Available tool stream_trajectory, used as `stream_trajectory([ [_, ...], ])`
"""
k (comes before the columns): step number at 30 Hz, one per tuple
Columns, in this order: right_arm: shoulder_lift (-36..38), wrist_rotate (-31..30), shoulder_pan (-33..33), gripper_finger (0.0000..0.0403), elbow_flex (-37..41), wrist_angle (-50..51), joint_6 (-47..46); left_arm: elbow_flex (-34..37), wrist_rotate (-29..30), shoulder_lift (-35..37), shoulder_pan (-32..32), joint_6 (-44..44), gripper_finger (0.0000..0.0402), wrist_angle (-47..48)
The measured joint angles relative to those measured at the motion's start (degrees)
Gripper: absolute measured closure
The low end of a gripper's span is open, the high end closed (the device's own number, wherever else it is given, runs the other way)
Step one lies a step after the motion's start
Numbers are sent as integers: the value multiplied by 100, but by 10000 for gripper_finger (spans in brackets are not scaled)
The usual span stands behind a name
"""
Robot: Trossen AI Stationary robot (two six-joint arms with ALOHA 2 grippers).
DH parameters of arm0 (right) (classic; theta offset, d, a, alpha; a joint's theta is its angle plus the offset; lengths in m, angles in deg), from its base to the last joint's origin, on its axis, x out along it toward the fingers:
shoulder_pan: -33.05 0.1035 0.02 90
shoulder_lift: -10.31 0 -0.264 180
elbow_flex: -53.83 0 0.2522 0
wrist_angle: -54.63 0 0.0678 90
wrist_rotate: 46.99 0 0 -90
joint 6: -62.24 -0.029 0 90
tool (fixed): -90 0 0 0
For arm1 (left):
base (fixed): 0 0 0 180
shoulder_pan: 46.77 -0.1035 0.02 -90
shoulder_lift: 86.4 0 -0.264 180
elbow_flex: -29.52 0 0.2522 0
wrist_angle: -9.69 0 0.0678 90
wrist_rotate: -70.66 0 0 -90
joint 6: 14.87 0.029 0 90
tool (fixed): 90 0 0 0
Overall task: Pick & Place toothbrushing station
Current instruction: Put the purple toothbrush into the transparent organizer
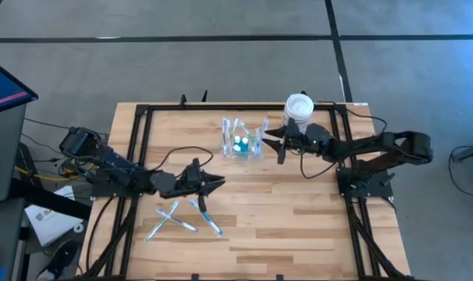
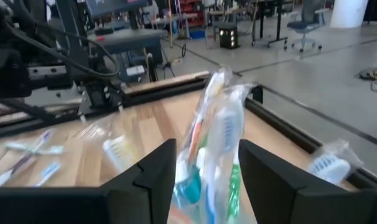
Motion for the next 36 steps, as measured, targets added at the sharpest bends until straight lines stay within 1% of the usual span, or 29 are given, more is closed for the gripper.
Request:
stream_trajectory([
  [6, 568, -3, 164, 247, 0, 887, 7, 202, -2, 4, 283, -157, 346, 0],
  [10, 824, -2, 352, 252, -2, 1211, 7, 365, -2, 4, 496, -383, 346, -1],
  [16, 1009, -2, 680, 256, -2, 1468, 10, 628, -11, 45, 911, -823, 346, 8],
  [20, 1016, -1, 898, 259, -2, 1502, 11, 883, -274, 323, 1196, -1071, 346, 215],
  [23, 996, -2, 1033, 261, -2, 1501, 27, 997, -423, 723, 1380, -1270, 346, 634],
  [28, 996, -2, 1153, 265, -2, 1488, 27, 1052, -596, 1570, 1626, -1819, 346, 2017],
  [32, 996, -2, 1157, 269, -2, 1485, 25, 1052, -1104, 2136, 1713, -2487, 346, 3190],
  [36, 995, -2, 1157, 270, -2, 1485, 22, 1052, -1639, 2413, 1722, -3089, 346, 3936],
])
